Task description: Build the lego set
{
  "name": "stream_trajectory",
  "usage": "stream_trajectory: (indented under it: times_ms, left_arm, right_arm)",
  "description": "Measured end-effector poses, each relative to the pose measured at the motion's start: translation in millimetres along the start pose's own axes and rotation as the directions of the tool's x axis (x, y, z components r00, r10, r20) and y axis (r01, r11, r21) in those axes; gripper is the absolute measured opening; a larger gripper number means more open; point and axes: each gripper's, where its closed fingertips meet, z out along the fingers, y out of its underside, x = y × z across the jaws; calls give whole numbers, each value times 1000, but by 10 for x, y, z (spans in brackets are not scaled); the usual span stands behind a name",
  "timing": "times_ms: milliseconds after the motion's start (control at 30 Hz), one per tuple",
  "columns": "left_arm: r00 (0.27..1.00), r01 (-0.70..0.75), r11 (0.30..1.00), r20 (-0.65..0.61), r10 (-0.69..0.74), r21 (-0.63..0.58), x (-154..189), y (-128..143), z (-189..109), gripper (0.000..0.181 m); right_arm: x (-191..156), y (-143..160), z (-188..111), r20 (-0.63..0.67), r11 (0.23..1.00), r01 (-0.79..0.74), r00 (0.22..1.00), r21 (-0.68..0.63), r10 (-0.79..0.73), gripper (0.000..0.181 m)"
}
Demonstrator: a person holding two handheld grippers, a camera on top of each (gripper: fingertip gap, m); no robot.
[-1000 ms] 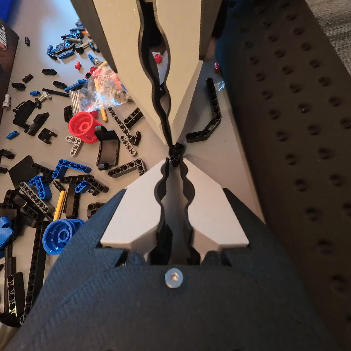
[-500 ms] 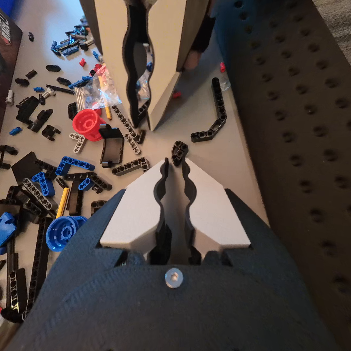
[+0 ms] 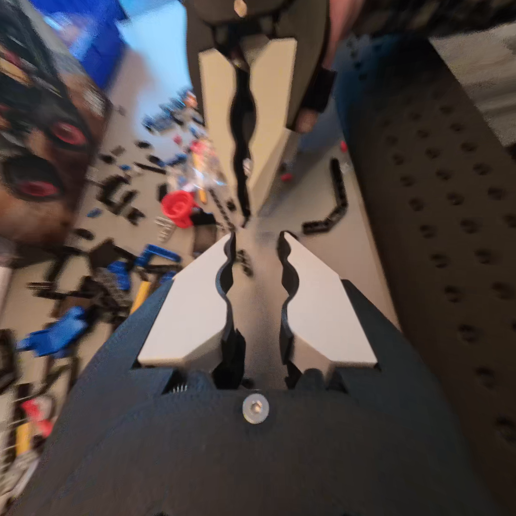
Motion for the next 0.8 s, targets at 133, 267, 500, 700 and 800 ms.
stream_trajectory:
  times_ms: [133,267,500,700,800]
  left_arm:
    - [949,-221,975,229,218,-13,-189,-162,-86,19]
    - [917,-306,951,256,305,-37,-153,-205,-104,5]
    - [888,-400,915,223,401,-53,8,-241,-57,16]
    - [855,-408,912,332,398,-43,-117,-364,-142,1]
    - [832,-423,906,390,395,-16,-157,-463,-219,2]
  right_arm:
    - [-174,-177,-111,90,997,-36,996,68,30,2]
    - [-211,-276,-177,123,992,-65,991,112,51,2]
    - [-284,-320,-238,165,988,-73,985,136,51,2]
    - [-268,-494,-330,176,966,-115,982,233,75,2]
    - [-267,-624,-414,212,921,-195,969,338,127,3]
